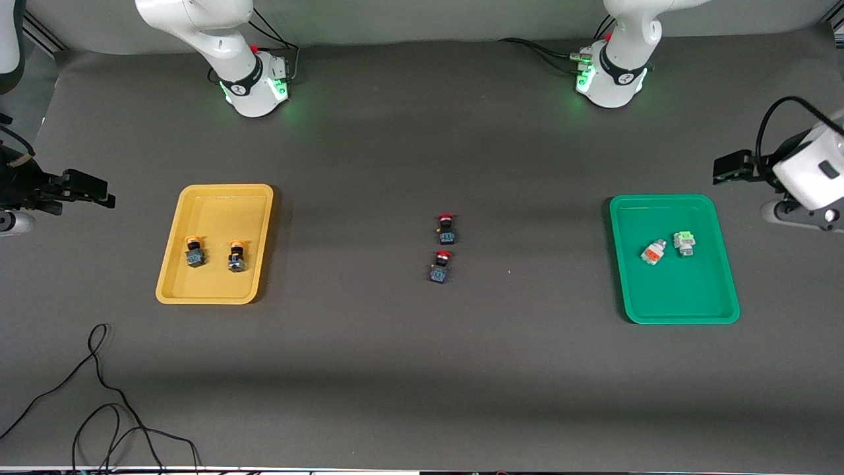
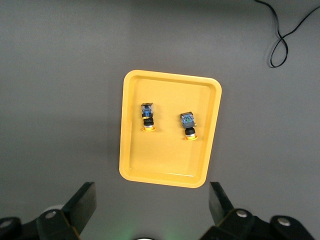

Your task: Place green and yellow buttons in trays

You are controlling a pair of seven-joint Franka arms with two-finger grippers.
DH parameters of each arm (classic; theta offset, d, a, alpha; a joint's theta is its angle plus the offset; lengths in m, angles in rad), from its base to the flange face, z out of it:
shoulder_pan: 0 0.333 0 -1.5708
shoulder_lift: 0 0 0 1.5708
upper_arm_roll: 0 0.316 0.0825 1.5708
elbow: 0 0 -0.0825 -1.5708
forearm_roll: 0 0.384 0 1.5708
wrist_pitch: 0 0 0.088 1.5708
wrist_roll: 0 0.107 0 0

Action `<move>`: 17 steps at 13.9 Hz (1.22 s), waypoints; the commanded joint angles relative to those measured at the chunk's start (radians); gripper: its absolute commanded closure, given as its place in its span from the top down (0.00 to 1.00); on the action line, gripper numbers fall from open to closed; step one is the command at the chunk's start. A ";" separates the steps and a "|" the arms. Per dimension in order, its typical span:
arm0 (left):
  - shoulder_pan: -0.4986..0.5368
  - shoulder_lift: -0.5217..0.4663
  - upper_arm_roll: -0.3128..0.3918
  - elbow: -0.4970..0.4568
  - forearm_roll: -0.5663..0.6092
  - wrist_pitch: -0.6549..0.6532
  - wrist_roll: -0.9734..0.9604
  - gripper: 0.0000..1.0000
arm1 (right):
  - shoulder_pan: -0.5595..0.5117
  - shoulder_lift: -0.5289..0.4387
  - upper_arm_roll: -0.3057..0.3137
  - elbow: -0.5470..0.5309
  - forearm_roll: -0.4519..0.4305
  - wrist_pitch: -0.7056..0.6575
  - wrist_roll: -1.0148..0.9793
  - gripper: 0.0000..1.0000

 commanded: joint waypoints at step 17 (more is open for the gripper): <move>-0.211 -0.138 0.193 -0.181 -0.007 0.199 -0.006 1.00 | -0.043 -0.003 0.065 0.008 -0.069 0.011 0.062 1.00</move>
